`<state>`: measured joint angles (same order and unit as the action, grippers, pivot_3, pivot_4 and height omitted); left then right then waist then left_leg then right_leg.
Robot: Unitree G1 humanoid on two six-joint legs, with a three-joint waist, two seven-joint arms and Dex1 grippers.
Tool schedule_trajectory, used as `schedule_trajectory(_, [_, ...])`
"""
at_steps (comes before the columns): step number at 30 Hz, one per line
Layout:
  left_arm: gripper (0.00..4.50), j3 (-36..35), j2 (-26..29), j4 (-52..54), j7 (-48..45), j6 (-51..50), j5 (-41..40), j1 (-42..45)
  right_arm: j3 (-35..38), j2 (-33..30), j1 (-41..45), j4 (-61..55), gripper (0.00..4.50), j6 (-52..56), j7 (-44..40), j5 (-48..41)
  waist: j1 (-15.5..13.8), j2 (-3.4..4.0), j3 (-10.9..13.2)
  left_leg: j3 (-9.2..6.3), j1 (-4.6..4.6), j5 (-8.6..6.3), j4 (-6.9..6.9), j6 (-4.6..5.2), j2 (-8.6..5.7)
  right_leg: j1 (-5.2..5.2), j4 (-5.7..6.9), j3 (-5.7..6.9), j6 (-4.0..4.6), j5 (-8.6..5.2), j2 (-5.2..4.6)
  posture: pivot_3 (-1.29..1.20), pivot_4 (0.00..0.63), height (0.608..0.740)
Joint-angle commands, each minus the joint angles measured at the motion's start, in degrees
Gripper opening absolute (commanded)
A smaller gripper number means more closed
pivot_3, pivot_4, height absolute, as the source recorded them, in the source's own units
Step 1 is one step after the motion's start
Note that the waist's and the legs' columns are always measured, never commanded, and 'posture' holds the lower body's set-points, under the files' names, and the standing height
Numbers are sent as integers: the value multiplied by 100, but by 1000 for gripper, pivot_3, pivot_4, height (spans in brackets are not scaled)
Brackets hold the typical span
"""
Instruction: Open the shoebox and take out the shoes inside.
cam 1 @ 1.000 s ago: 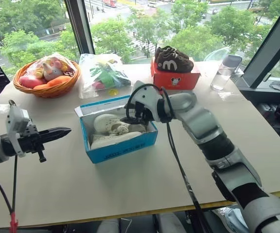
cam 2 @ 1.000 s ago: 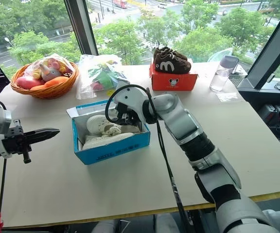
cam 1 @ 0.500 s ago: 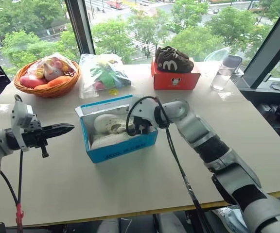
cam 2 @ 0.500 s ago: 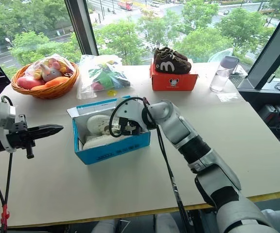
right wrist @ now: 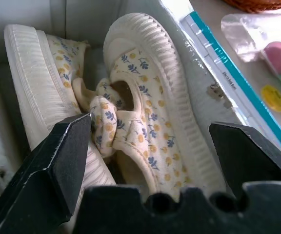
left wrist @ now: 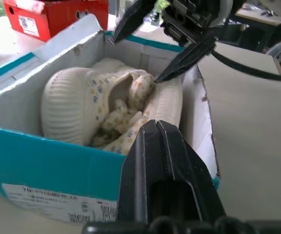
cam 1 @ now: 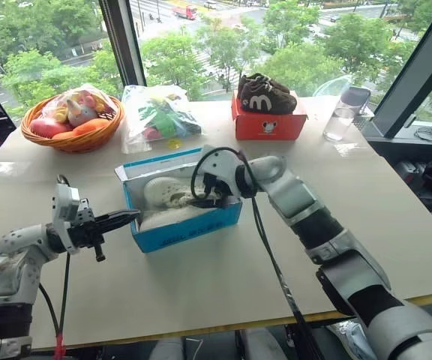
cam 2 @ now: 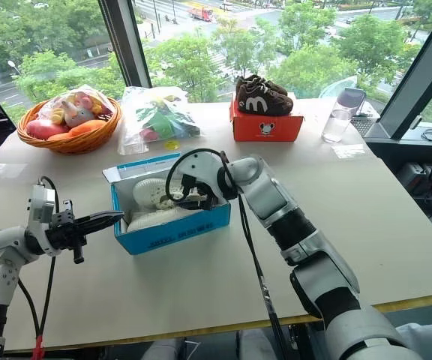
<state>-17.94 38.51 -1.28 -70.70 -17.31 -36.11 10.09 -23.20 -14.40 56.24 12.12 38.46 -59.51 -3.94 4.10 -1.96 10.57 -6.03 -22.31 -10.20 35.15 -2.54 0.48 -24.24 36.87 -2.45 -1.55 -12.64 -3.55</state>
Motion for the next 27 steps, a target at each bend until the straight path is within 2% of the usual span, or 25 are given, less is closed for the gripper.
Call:
schedule_trajectory(1, [0, -108, -259, 106, 240, 322, -45, -93, 23, 185, -34, -389, 4458, 737, -87, -380, 13, 0, 0, 3, -1, 0, 0, 0, 13, -4, 0, 0, 7, 3, 13, 0, 150, 740])
schedule_trajectory(4, [0, -114, -334, 120, 308, 404, -34, -95, -2, 222, -20, -368, 4458, 869, 60, -345, -2, 0, 0, 4, 2, 0, -4, 0, 23, -4, 1, 3, 15, 2, 22, 0, 150, 740])
schedule_trajectory(15, [0, -402, 230, 302, 197, 68, -286, -209, 301, 472, 483, 561, 4458, 400, 637, -147, -4, 2, 1, 5, 0, 0, -7, -1, 28, -10, 0, 3, 22, 0, 29, 0, 150, 740])
schedule_trajectory(27, [0, -912, 711, 436, 74, -155, -541, -555, -203, 28, 302, 998, 4458, -654, 666, 509, -30, 2, 2, 5, -1, -1, -10, -1, 27, -6, -9, 7, 22, -1, 27, 0, 150, 740])
